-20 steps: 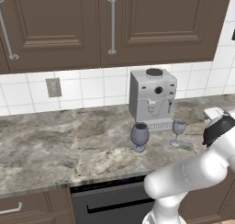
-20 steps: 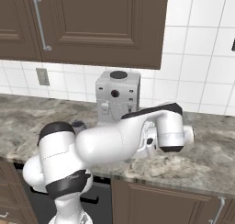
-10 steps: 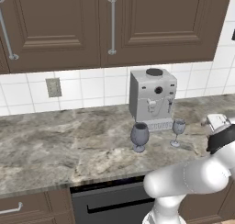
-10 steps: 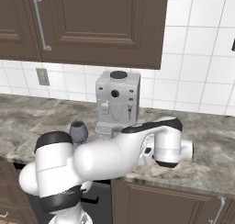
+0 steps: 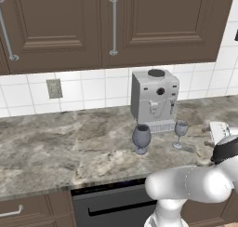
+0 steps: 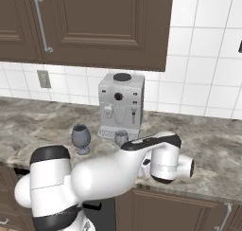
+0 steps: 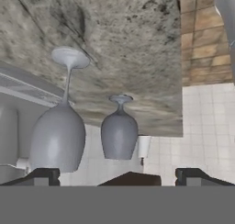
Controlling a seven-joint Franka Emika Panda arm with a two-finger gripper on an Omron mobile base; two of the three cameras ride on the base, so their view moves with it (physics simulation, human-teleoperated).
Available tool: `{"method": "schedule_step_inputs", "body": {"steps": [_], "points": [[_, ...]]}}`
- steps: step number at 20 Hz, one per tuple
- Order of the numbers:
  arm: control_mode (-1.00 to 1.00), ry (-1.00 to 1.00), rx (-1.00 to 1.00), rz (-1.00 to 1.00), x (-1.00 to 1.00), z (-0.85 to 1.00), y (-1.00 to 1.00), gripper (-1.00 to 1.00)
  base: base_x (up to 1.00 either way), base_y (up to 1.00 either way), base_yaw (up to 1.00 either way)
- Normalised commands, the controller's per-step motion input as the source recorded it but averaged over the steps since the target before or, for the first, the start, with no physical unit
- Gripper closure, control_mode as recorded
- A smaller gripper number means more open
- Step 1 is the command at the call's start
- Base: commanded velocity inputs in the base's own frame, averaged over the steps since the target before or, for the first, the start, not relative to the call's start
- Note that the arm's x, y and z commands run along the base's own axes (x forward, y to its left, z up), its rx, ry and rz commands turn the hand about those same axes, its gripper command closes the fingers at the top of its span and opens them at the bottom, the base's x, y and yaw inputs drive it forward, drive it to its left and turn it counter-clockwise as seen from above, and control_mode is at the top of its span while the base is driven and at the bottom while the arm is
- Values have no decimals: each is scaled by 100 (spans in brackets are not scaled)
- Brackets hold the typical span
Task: Retrieve the wine glasses from the counter and place one next to each plate.
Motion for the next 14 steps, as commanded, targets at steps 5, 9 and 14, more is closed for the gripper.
{"method": "schedule_step_inputs", "body": {"steps": [5,9,14], "points": [[-100,-1,0,-2,16,-20,15,-100,0,0,0],[-100,0,0,0,16,-5,6,-100,0,0,0],[-100,-1,0,0,6,-2,1,-100,0,0,0]]}}
